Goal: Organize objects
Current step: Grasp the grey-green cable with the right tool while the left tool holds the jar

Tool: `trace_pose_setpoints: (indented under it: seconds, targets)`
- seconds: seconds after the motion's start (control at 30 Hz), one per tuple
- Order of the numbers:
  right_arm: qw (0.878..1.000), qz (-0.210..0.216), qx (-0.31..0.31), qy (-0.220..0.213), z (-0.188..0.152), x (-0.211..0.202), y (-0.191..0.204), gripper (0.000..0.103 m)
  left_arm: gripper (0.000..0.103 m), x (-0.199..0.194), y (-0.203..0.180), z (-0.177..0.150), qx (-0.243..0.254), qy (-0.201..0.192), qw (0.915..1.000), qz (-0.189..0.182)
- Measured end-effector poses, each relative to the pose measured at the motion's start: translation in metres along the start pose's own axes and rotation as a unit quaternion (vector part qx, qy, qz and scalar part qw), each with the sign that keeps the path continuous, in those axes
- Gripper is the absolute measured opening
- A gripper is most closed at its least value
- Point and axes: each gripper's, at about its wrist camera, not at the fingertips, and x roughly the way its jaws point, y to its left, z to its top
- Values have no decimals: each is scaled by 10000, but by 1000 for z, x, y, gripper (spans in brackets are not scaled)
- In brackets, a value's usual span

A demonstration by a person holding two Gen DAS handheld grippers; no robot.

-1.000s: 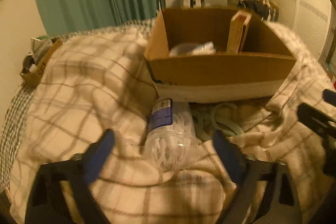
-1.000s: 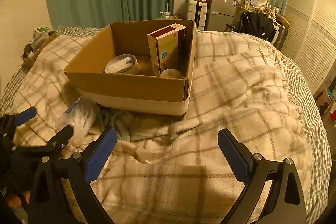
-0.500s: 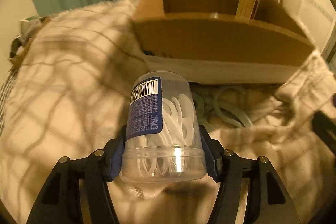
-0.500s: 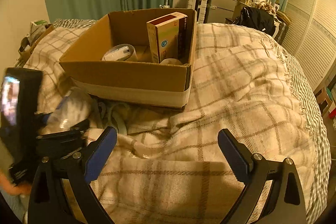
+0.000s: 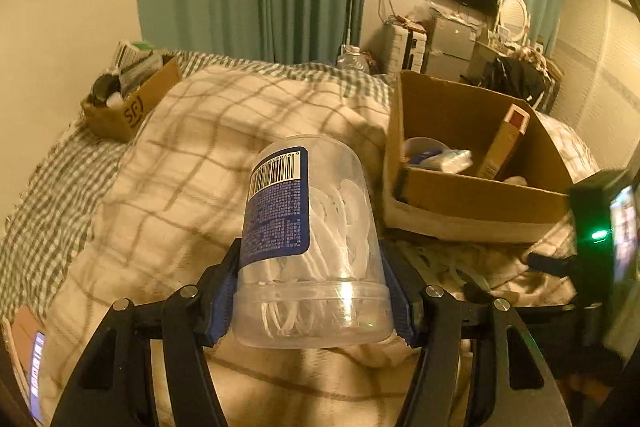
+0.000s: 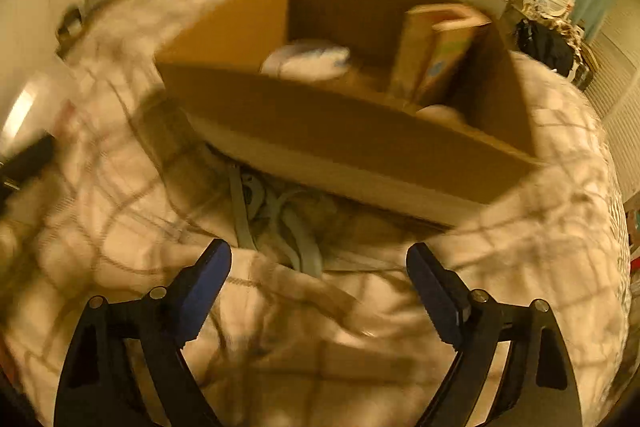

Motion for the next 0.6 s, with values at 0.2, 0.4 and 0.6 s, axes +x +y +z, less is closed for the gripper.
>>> trace_pose_setpoints:
  seconds: [0.2,0.4,0.6]
  targets:
    - [9992,42,186,341,13,36,5,80,64,20,6,-5,-95,302,9993,-174]
    - [9968,283,327,668,10,60,7,75,64,23,5,-8,-85,385,9989,-250]
    - [9970,691,47,352,-6,25,24,48,64,22,7,-9,-163,428,9986,-259]
